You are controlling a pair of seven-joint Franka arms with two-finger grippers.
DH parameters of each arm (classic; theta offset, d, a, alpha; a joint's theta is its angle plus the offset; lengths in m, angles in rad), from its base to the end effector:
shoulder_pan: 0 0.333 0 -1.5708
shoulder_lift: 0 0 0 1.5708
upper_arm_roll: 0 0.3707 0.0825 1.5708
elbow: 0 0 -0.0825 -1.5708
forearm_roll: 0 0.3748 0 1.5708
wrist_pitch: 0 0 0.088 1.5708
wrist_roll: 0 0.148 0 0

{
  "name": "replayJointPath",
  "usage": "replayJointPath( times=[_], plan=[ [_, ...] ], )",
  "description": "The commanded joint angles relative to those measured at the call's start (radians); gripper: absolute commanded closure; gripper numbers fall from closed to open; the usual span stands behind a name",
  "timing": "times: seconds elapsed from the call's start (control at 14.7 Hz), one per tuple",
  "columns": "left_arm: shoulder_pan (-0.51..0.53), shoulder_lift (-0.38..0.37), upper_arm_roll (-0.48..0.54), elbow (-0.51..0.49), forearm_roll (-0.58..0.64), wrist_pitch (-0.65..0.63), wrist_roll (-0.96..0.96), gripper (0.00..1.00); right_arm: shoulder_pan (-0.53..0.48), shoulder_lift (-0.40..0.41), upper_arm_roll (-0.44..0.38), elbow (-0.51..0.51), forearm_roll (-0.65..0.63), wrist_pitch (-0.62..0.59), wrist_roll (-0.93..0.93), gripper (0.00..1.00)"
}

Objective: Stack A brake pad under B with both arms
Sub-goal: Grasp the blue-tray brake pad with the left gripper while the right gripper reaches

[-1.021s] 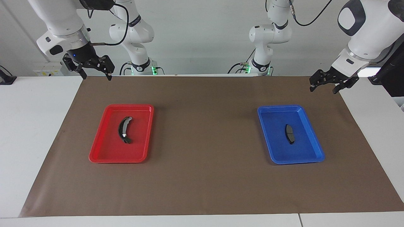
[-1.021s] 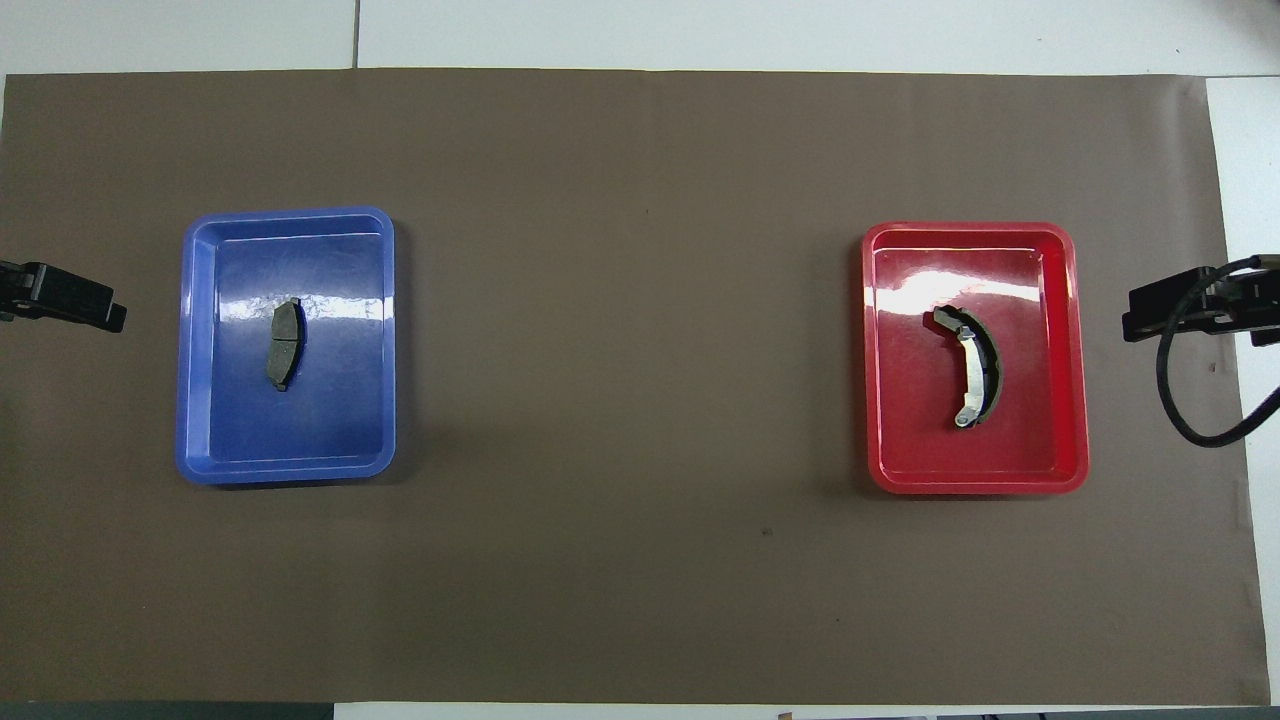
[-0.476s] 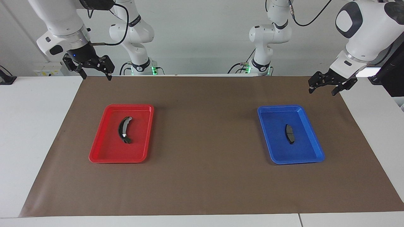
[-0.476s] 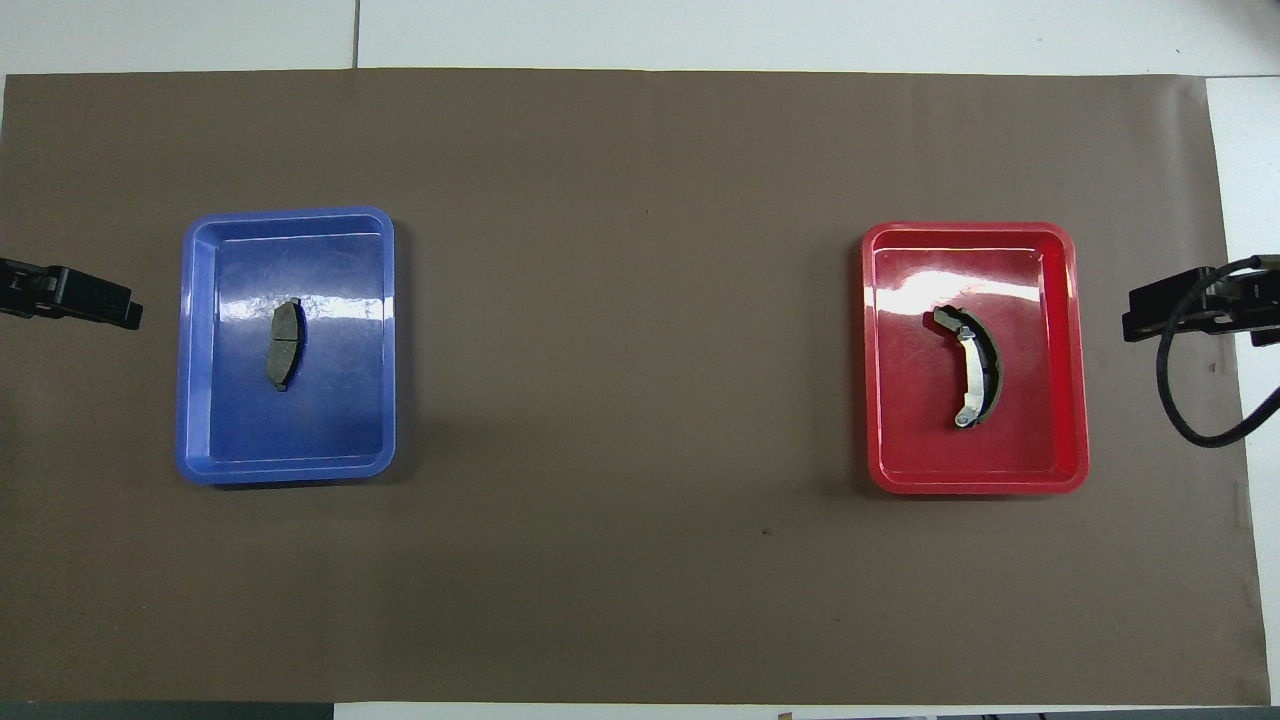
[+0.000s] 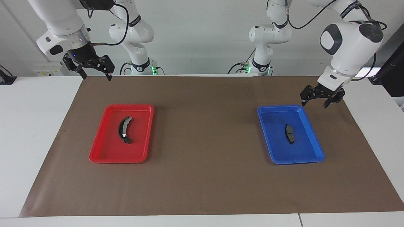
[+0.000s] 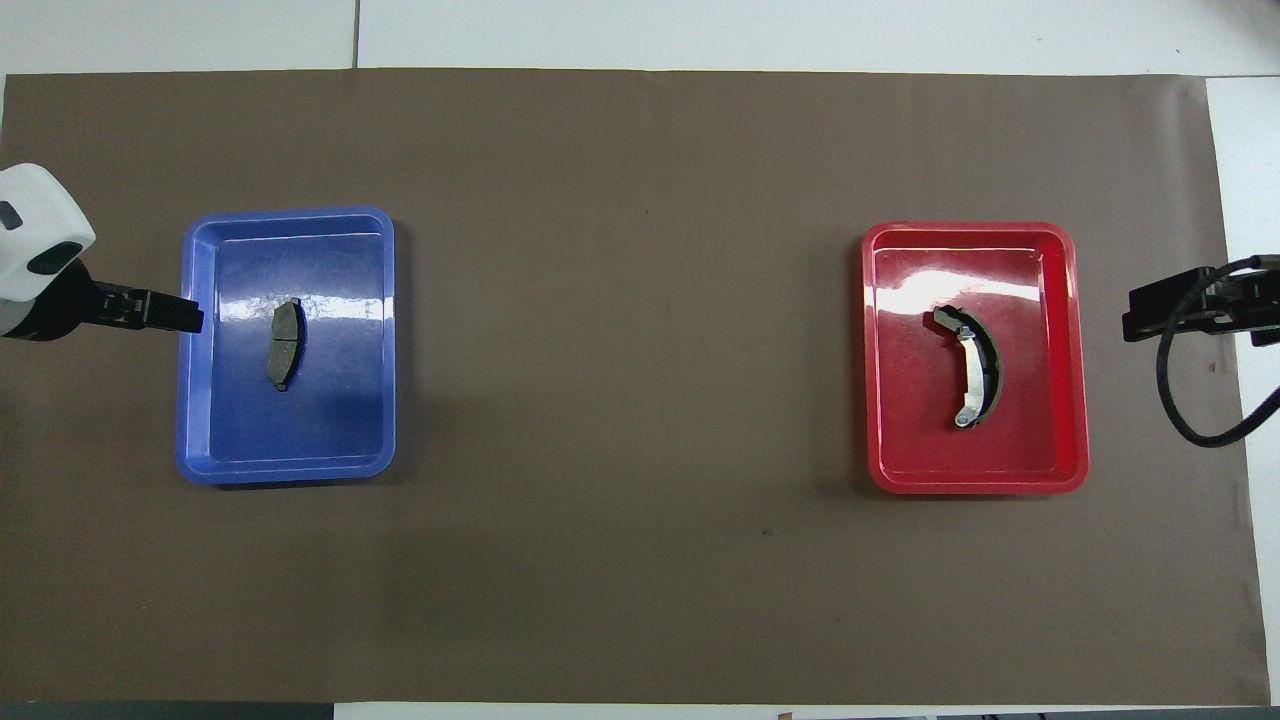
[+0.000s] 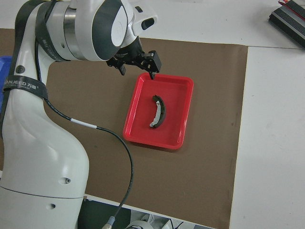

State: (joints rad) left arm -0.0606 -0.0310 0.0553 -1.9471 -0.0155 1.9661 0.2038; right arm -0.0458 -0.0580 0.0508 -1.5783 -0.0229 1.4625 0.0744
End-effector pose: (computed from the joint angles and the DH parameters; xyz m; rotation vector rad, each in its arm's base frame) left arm 0.5469 -0.0042 0.5134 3.1133 -0.3178 0.0803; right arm 0.5104 -0.0001 0.6563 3.1103 -0.1111 -0.0884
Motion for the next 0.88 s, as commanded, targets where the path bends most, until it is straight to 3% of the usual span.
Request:
replayJointPath(
  times=[0.0, 0.34, 0.68, 0.82],
  plan=[
    [-0.015, 0.012, 0.001, -0.085, 0.014, 0.117, 0.000, 0.00, -0.009, -0.016, 0.003, -0.038, 0.015, 0.054, -0.015, 0.00],
    [-0.033, 0.097, 0.001, -0.211, 0.014, 0.344, -0.004, 0.01, -0.006, -0.005, 0.004, -0.104, 0.014, 0.155, -0.024, 0.00],
    [-0.033, 0.140, 0.000, -0.286, 0.014, 0.450, -0.003, 0.01, 0.018, 0.078, 0.006, -0.251, 0.014, 0.410, -0.047, 0.00],
    [-0.033, 0.161, 0.000, -0.312, 0.014, 0.519, -0.003, 0.02, 0.021, 0.073, 0.006, -0.397, 0.015, 0.572, -0.093, 0.00]
  ],
)
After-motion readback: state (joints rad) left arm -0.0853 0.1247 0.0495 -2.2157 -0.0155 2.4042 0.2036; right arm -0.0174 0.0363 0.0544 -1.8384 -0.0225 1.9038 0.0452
